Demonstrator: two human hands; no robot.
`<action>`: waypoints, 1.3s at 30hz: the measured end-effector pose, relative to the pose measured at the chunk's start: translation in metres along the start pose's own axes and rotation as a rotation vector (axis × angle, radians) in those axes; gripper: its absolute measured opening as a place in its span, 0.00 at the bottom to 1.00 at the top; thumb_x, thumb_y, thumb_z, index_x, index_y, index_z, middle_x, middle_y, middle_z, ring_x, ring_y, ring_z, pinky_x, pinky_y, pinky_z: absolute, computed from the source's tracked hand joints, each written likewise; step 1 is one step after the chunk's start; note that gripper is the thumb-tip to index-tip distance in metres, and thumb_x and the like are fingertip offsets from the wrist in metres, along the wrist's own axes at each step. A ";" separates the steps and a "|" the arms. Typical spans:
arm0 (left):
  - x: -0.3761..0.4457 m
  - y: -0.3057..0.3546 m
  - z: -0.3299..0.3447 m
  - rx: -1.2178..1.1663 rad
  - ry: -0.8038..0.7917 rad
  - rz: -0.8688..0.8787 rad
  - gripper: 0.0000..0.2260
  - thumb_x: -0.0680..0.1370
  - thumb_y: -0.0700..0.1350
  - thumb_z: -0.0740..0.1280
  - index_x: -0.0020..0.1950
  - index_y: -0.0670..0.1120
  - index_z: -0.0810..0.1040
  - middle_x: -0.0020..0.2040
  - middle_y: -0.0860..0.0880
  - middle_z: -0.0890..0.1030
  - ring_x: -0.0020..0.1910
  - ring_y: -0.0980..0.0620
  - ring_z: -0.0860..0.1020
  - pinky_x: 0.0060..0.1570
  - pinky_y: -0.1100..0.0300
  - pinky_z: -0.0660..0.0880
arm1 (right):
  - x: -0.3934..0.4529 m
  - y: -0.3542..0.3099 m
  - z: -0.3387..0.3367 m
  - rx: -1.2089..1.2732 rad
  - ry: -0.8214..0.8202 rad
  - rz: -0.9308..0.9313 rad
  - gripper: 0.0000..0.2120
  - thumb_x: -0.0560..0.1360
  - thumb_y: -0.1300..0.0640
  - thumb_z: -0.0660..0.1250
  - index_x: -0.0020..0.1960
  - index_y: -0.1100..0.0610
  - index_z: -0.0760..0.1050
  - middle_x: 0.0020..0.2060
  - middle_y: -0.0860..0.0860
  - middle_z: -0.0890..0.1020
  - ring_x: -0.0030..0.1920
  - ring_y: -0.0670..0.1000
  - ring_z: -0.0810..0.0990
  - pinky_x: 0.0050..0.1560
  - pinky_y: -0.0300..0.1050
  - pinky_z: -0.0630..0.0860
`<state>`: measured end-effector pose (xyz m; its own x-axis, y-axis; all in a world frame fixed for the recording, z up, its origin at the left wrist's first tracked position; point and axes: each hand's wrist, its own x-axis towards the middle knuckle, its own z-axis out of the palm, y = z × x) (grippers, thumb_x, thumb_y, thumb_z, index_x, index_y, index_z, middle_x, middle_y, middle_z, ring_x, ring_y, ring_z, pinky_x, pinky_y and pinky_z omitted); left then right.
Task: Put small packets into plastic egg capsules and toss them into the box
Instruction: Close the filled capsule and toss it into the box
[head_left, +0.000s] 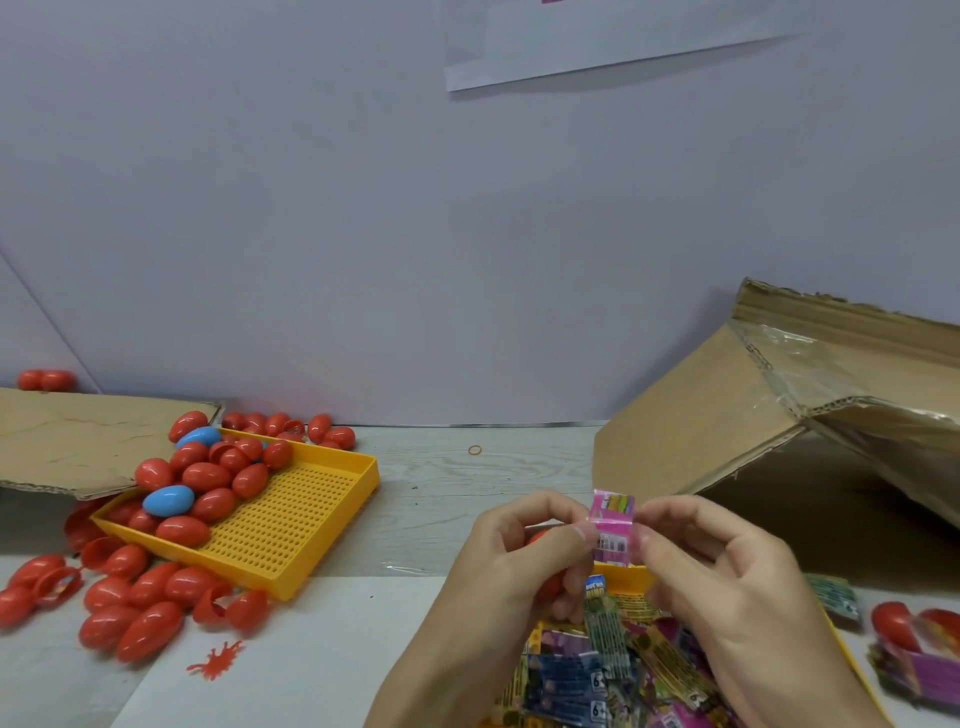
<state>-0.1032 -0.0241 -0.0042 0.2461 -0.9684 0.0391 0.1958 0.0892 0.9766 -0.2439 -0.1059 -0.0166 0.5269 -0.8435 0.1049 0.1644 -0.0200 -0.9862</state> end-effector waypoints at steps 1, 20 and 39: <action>0.000 0.000 -0.001 -0.006 -0.003 -0.005 0.07 0.67 0.48 0.72 0.38 0.45 0.78 0.28 0.48 0.71 0.25 0.52 0.66 0.29 0.61 0.67 | 0.001 0.001 0.000 0.016 -0.017 0.018 0.15 0.57 0.49 0.74 0.43 0.50 0.83 0.37 0.51 0.84 0.35 0.45 0.81 0.33 0.41 0.74; -0.002 -0.001 0.002 0.253 0.157 0.112 0.06 0.69 0.52 0.74 0.40 0.51 0.83 0.37 0.57 0.78 0.33 0.56 0.75 0.32 0.68 0.72 | -0.002 0.001 0.006 -0.192 0.204 -0.080 0.06 0.66 0.65 0.76 0.36 0.57 0.81 0.31 0.53 0.84 0.33 0.51 0.83 0.31 0.37 0.77; 0.006 -0.010 0.003 0.091 0.161 0.163 0.10 0.64 0.52 0.76 0.38 0.47 0.83 0.34 0.51 0.78 0.30 0.53 0.72 0.34 0.63 0.72 | -0.002 -0.003 0.004 -0.034 0.097 0.053 0.06 0.72 0.66 0.70 0.40 0.62 0.73 0.31 0.59 0.82 0.26 0.46 0.77 0.31 0.42 0.72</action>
<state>-0.1068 -0.0318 -0.0133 0.4170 -0.8928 0.1705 0.0565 0.2127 0.9755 -0.2425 -0.1017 -0.0132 0.4502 -0.8920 0.0412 0.1091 0.0091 -0.9940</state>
